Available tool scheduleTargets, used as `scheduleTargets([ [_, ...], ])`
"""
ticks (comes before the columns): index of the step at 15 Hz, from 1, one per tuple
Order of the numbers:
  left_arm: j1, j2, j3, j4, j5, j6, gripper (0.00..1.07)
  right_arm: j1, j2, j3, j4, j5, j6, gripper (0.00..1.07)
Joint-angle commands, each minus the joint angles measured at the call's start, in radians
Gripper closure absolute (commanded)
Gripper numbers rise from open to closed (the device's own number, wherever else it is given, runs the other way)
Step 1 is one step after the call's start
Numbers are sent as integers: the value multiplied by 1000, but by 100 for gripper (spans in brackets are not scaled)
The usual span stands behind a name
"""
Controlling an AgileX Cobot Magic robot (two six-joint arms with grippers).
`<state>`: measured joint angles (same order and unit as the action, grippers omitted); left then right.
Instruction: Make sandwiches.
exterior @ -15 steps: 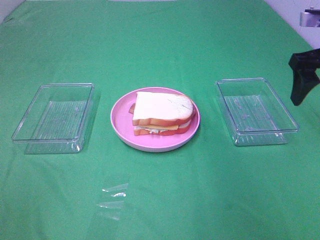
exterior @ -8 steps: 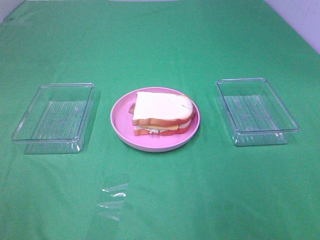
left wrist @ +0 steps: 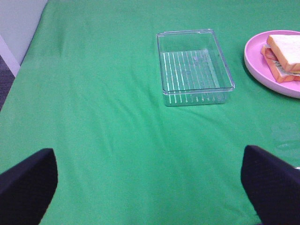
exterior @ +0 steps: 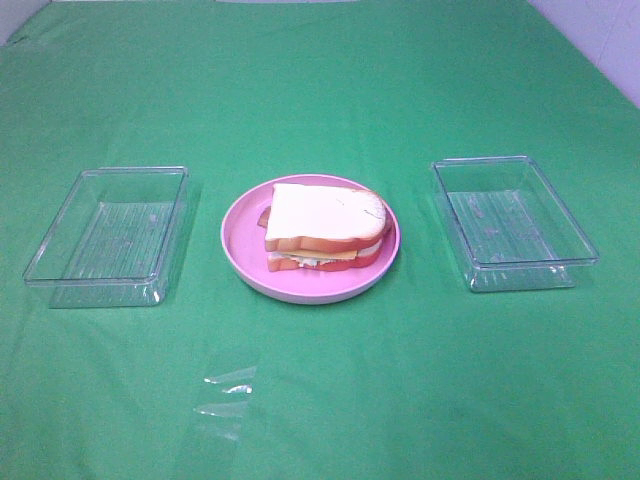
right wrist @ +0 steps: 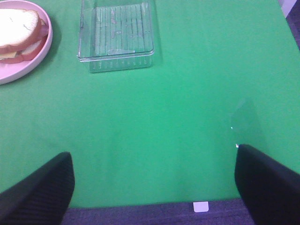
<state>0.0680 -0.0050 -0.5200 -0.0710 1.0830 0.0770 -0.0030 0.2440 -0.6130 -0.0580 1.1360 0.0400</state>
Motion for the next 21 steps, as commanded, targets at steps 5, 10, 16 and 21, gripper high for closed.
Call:
scheduleTargets([
  [5,-1,-20,3,-8,-10,0,9,0,-271,149,-19,-19,-2,18],
  [10,-1,-18,3,-8,-10,0,9,0,-278,160,-19,-28,-9,18],
  [16,-1,-18,3,-8,-10,0,9,0,-278,160,-19,-29,-5,18],
  [21,-1,-18,3,-8,-10,0,9,0,-278,160,-19,-29,-5,18],
])
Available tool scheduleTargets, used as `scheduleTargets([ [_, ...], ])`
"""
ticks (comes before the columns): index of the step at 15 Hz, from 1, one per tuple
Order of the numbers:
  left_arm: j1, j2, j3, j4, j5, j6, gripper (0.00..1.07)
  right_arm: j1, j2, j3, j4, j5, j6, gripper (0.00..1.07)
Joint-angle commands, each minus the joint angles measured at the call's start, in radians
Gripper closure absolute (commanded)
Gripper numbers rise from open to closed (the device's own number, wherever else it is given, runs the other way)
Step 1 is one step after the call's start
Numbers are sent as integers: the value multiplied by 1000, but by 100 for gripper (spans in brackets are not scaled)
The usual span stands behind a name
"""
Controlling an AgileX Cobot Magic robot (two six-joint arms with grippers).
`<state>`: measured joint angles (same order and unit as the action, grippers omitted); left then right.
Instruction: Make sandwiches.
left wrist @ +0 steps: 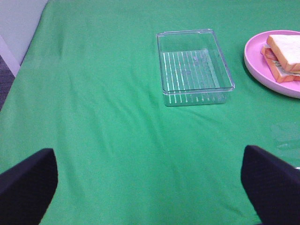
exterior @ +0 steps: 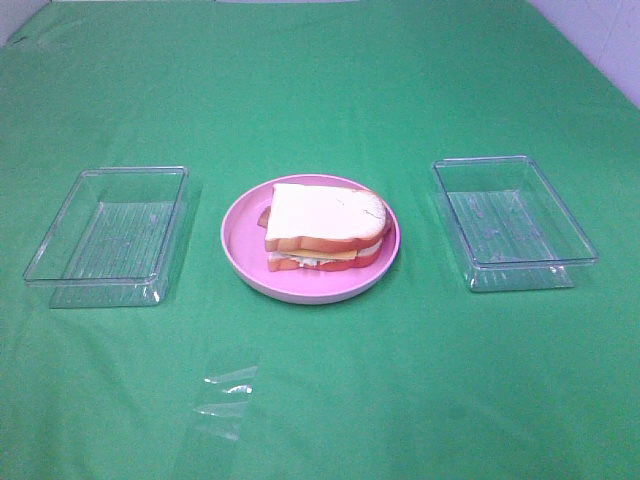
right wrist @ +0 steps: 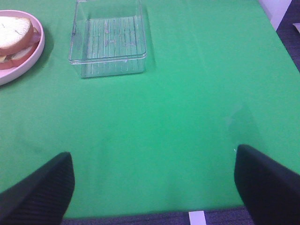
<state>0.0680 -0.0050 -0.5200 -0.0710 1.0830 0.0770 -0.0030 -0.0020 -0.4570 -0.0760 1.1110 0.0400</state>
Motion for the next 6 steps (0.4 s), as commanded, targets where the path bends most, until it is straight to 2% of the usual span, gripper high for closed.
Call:
scheduleTargets([
  [1,-1,-18,3,-8,-10,0,9,0,-32,4,-1,-4,-5,18],
  [6,-1,-18,3,-8,-10,0,9,0,-32,4,-1,-4,-5,18],
])
